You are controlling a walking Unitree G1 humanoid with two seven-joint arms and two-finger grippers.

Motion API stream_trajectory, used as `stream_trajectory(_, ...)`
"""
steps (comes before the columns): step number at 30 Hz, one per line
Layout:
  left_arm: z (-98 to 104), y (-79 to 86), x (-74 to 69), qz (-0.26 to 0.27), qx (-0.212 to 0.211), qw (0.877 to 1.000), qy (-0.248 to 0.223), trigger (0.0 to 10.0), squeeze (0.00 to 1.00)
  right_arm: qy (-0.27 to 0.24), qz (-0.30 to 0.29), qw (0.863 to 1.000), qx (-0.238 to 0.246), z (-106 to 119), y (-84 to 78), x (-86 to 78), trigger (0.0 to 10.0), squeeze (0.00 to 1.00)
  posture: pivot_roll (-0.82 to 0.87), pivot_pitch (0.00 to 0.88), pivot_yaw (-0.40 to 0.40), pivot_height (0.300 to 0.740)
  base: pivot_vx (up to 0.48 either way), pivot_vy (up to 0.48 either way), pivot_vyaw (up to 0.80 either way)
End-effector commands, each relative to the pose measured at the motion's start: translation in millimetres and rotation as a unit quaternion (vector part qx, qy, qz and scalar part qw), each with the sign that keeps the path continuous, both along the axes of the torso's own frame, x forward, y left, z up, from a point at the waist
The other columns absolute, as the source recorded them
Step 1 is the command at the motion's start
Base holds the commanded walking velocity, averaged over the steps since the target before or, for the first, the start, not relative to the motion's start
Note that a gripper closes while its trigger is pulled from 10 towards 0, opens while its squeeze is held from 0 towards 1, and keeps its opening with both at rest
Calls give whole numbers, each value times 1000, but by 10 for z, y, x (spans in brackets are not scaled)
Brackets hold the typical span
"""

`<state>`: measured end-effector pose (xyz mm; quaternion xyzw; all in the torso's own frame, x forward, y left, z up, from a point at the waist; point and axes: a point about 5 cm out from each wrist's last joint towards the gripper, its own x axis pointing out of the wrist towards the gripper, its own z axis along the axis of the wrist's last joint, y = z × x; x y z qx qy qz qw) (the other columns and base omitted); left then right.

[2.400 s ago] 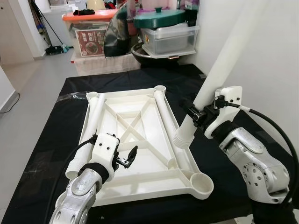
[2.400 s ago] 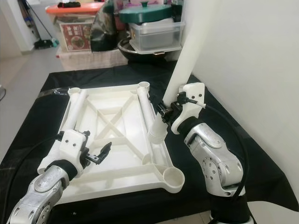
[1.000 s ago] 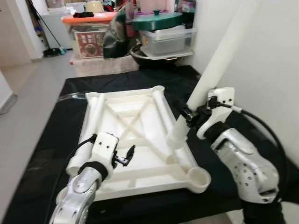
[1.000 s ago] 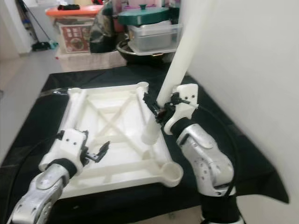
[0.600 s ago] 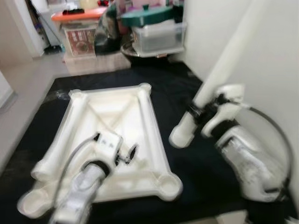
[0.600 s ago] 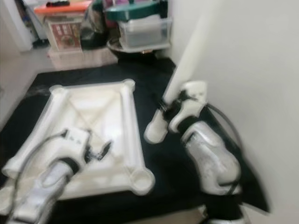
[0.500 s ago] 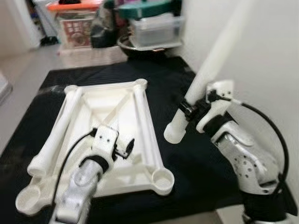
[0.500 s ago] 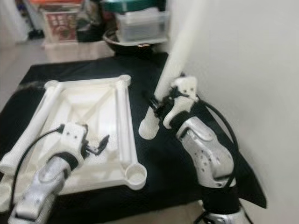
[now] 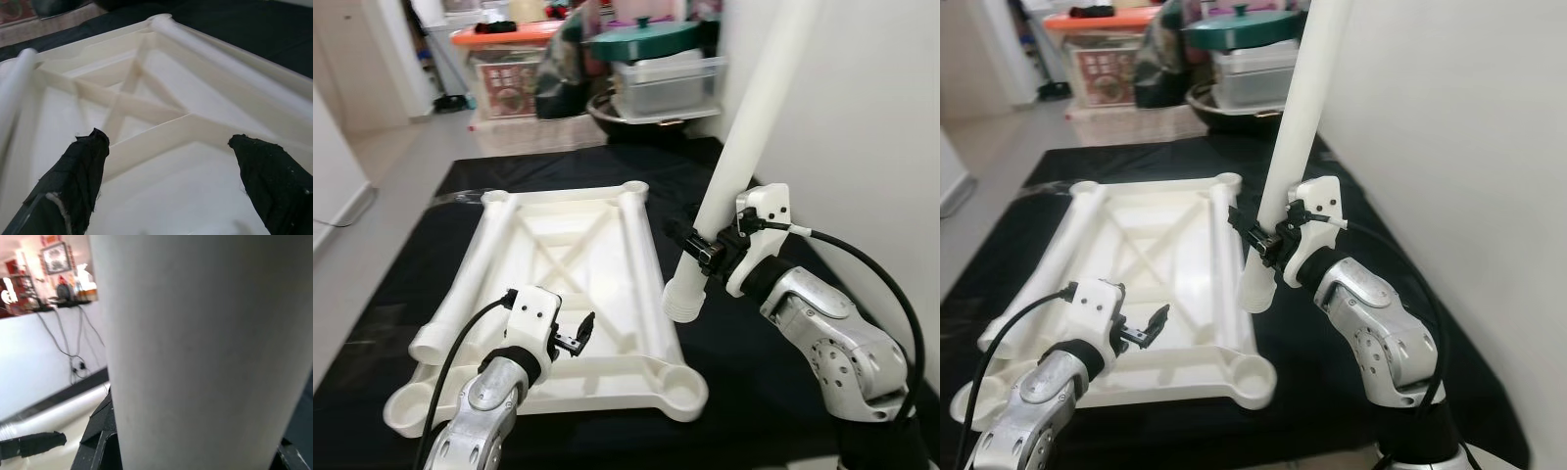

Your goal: Building children table

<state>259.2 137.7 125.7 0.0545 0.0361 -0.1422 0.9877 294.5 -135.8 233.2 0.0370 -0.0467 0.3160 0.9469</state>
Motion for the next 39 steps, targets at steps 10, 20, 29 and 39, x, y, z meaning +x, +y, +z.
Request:
stream_trajectory(10, -38, 54, -1, 9, 17, 1000, 6, 10000, 0, 10, 16, 1000, -7, -78, 98, -36, 10000, 0, 15, 0, 7, 740, 0, 0, -535)
stream_trajectory(20, -60, 56, 37, 15, 31, 999, 2, 10000, 0, 5, 19, 1000, -5, -64, 96, -49, 10000, 0, 6, 0, 9, 740, 0, 0, -183)
stream_trajectory(29, -70, 16, 36, 4, 45, 999, 1, 10000, 0, 2, 13, 1000, -5, -57, 98, -31, 10000, 0, 9, 0, 3, 740, 0, -267, 0)
stream_trajectory(39, -40, 31, 56, 15, 26, 1000, -7, 10000, 0, -5, 12, 1000, -7, -12, 87, 8, 10000, 0, 12, 0, -1, 740, 0, -48, 0)
